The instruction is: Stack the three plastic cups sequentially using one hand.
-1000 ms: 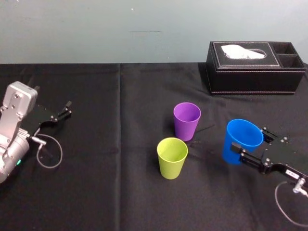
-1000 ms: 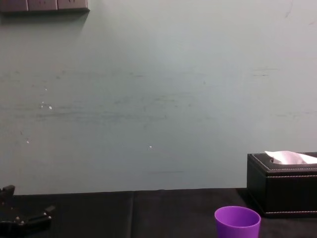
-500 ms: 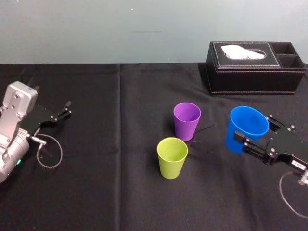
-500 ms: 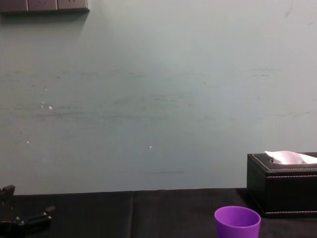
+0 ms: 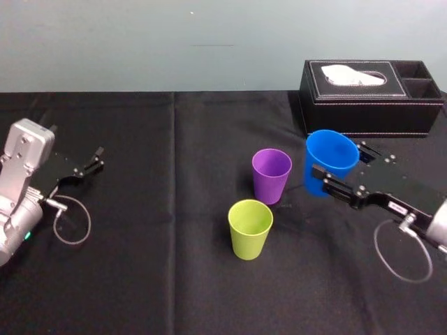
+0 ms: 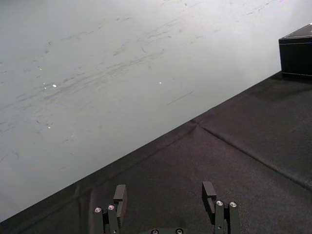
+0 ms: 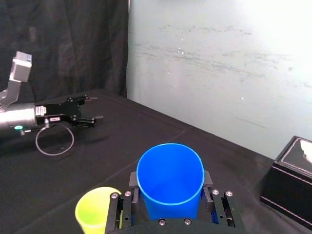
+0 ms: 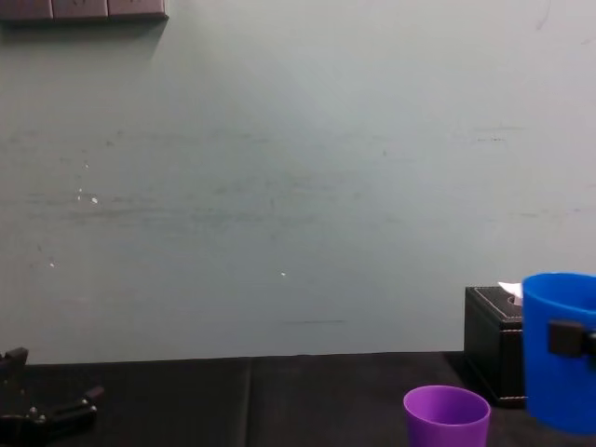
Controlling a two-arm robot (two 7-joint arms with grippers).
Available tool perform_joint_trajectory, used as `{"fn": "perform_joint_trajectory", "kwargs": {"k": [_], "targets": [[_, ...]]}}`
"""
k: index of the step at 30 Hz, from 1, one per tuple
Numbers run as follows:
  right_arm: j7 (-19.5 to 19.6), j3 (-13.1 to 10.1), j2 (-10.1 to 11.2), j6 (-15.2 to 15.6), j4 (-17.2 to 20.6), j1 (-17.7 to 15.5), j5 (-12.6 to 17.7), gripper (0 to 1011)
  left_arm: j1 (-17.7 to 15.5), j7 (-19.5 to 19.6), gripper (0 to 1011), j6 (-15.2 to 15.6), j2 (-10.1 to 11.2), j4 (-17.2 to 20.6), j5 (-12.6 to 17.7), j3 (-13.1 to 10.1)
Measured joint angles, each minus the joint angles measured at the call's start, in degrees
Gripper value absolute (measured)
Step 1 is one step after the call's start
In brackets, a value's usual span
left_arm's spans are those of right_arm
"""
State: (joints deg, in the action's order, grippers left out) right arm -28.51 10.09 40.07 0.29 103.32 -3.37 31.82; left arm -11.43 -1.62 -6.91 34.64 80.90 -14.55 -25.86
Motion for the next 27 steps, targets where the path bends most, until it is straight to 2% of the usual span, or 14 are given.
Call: {"fn": "perform_joint_trajectory", "kwargs": {"k": [5,7,13,27], "targets": [[-0.5,3.2,-2.0,1.7,-3.6,5.3,-0.3,730,0.0,0.0,1011,0.0,0.0,0.0,0.0,0.0],[-0.6,3.5,-2.2,1.8,-4.0,5.9,-0.4,730,0.0,0.0,1011,0.0,0.0,0.0,0.0,0.0],[-0.9,6.2,-3.8,2.9,-6.5,10.3,-0.8,730,0.0,0.0,1011,0.0,0.0,0.0,0.0,0.0],[-1.1,10.6,-6.4,4.2,-11.8,16.6,-2.6,730,0.0,0.0,1011,0.0,0.0,0.0,0.0,0.0]]}}
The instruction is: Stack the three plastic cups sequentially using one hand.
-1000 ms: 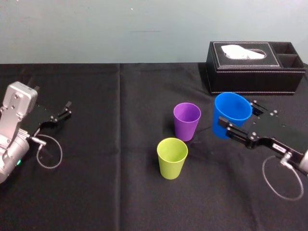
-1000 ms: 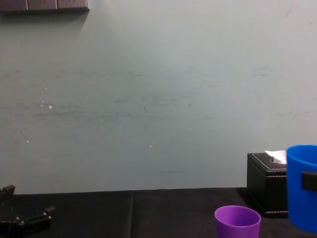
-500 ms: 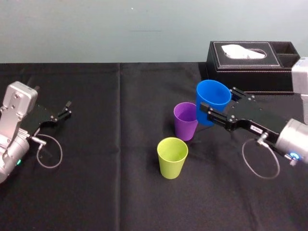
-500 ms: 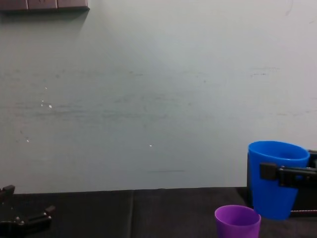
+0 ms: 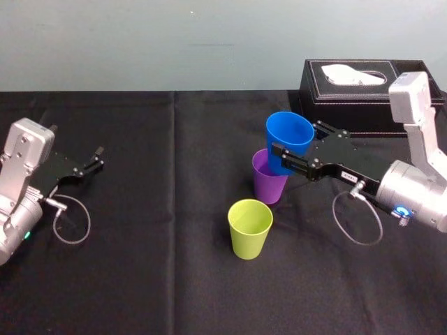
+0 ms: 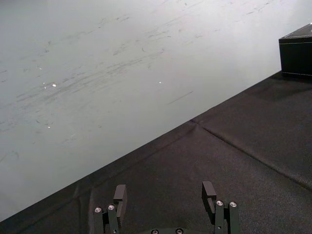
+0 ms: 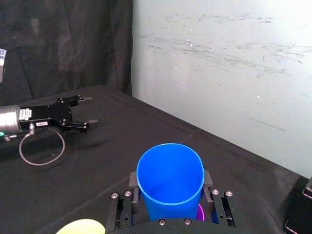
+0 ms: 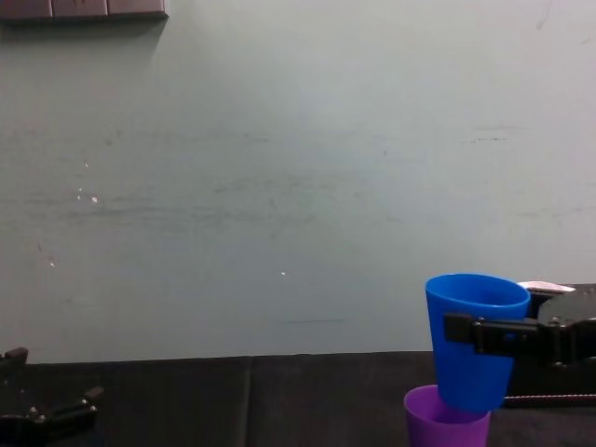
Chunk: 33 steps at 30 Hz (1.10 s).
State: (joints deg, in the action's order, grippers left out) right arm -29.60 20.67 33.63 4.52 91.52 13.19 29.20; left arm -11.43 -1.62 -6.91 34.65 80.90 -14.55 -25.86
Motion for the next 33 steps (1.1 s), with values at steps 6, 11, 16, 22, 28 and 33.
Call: {"fn": "perform_joint_trajectory", "kwargs": {"k": [6,11,16,22,28,33], "targets": [[-0.3,1.2,-0.8,0.3,-2.1,2.0,-0.6,730,0.0,0.0,1011,0.0,0.0,0.0,0.0,0.0],[-0.8,1.9,-1.3,0.4,-3.8,3.3,-0.8,730,0.0,0.0,1011,0.0,0.0,0.0,0.0,0.0],[-1.3,2.5,-1.8,0.4,-5.2,4.1,-0.8,729,0.0,0.0,1012,0.0,0.0,0.0,0.0,0.0],[-1.9,3.1,-2.2,0.0,-6.4,4.8,-0.7,730,0.0,0.0,1011,0.0,0.0,0.0,0.0,0.0],[-2.3,3.4,-2.3,-0.3,-7.0,4.9,-0.6,730,0.0,0.0,1011,0.0,0.0,0.0,0.0,0.0],[-2.3,3.3,-2.3,-0.3,-6.9,4.9,-0.5,730,0.0,0.0,1011,0.0,0.0,0.0,0.0,0.0]]}}
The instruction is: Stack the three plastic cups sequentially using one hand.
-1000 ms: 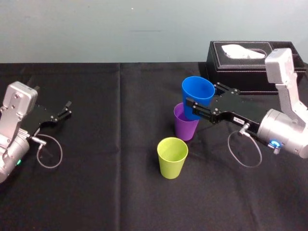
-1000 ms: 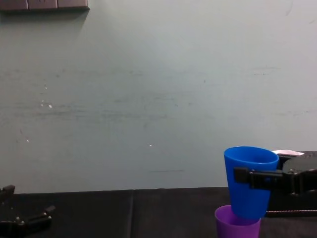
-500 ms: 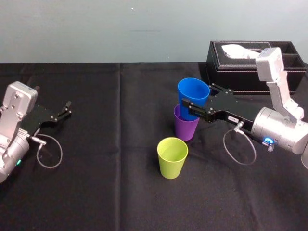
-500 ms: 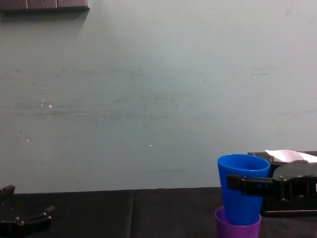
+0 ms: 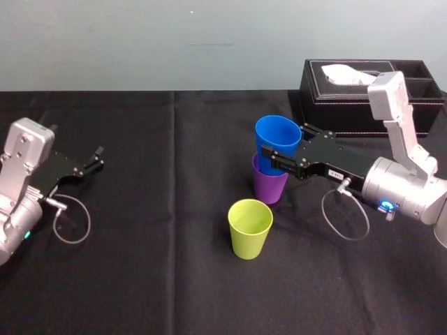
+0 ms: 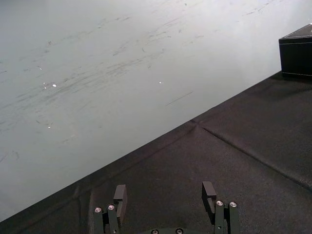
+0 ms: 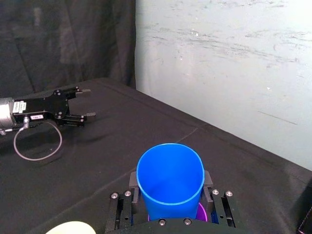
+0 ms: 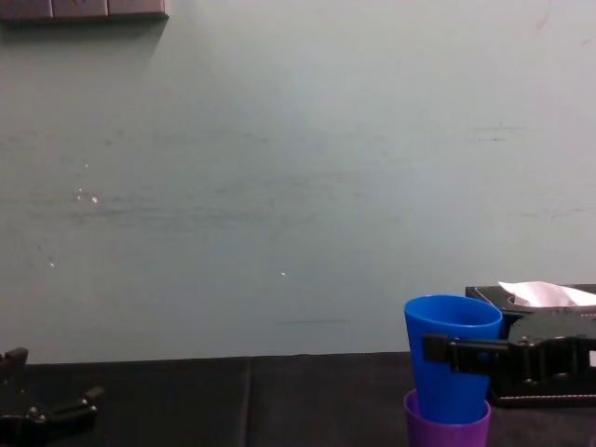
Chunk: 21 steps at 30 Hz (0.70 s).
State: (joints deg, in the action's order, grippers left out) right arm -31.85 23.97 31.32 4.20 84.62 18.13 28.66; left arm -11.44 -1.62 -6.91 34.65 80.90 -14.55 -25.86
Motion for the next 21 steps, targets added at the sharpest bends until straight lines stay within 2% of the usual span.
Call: {"fn": "perform_joint_trajectory", "kwargs": {"k": [4,15,21], "targets": [[0.0,0.0,0.0,0.0,0.1,0.0,0.0,730,0.0,0.0,1011,0.0,0.0,0.0,0.0,0.0],[0.1,-0.1,0.1,0.0,0.2,-0.1,0.0,1004,0.0,0.0,1011,0.0,0.0,0.0,0.0,0.0],[0.2,-0.1,0.1,0.0,0.2,-0.1,0.0,1004,0.0,0.0,1012,0.0,0.0,0.0,0.0,0.0]]}}
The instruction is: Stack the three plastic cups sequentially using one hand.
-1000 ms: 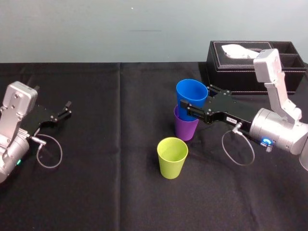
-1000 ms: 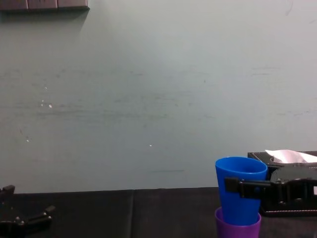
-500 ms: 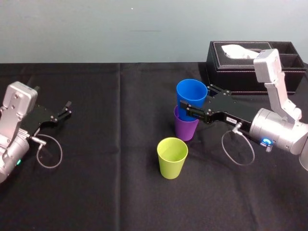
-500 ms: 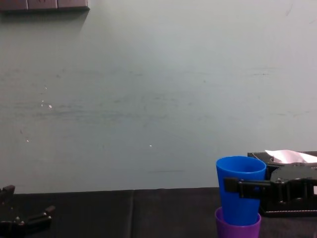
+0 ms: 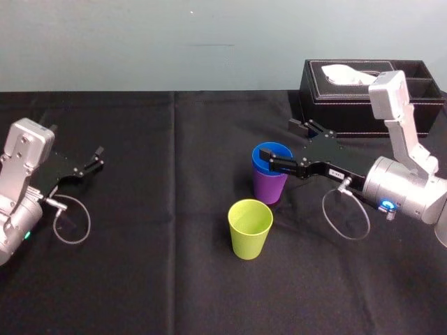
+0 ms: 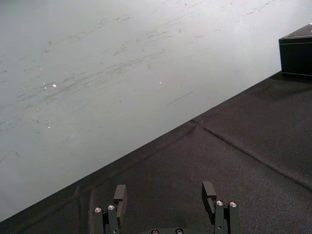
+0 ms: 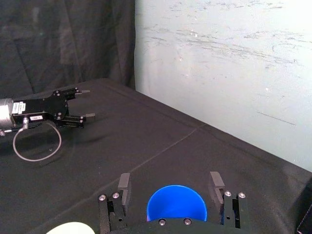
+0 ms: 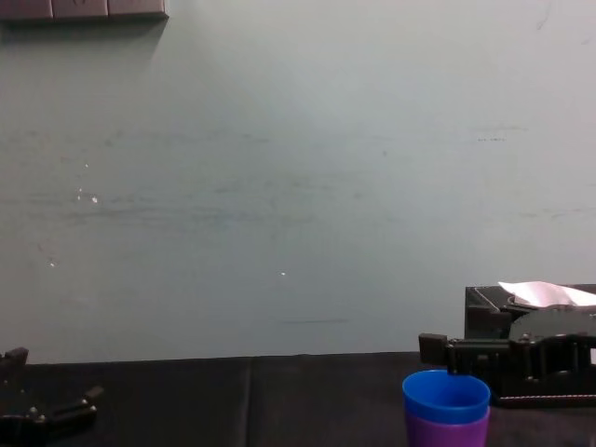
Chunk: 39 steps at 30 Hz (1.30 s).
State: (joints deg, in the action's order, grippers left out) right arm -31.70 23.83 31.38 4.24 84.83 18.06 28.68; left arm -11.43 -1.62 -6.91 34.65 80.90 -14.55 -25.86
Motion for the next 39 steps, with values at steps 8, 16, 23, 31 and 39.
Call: {"fn": "perform_joint_trajectory", "kwargs": {"k": [8,16,23,31,39], "targets": [[0.0,0.0,0.0,0.0,0.0,0.0,0.0,1004,0.0,0.0,1011,0.0,0.0,0.0,0.0,0.0],[0.1,-0.9,0.6,-1.2,1.6,-1.6,0.7,1004,0.0,0.0,1011,0.0,0.0,0.0,0.0,0.0],[-0.9,-4.2,3.9,-3.5,7.1,-7.6,4.6,1004,0.0,0.0,1011,0.0,0.0,0.0,0.0,0.0],[-2.3,-5.8,7.4,-5.8,10.8,-14.0,6.8,1004,0.0,0.0,1011,0.0,0.0,0.0,0.0,0.0],[-3.6,-4.1,8.5,-7.3,10.4,-16.8,5.2,1004,0.0,0.0,1011,0.0,0.0,0.0,0.0,0.0]]}}
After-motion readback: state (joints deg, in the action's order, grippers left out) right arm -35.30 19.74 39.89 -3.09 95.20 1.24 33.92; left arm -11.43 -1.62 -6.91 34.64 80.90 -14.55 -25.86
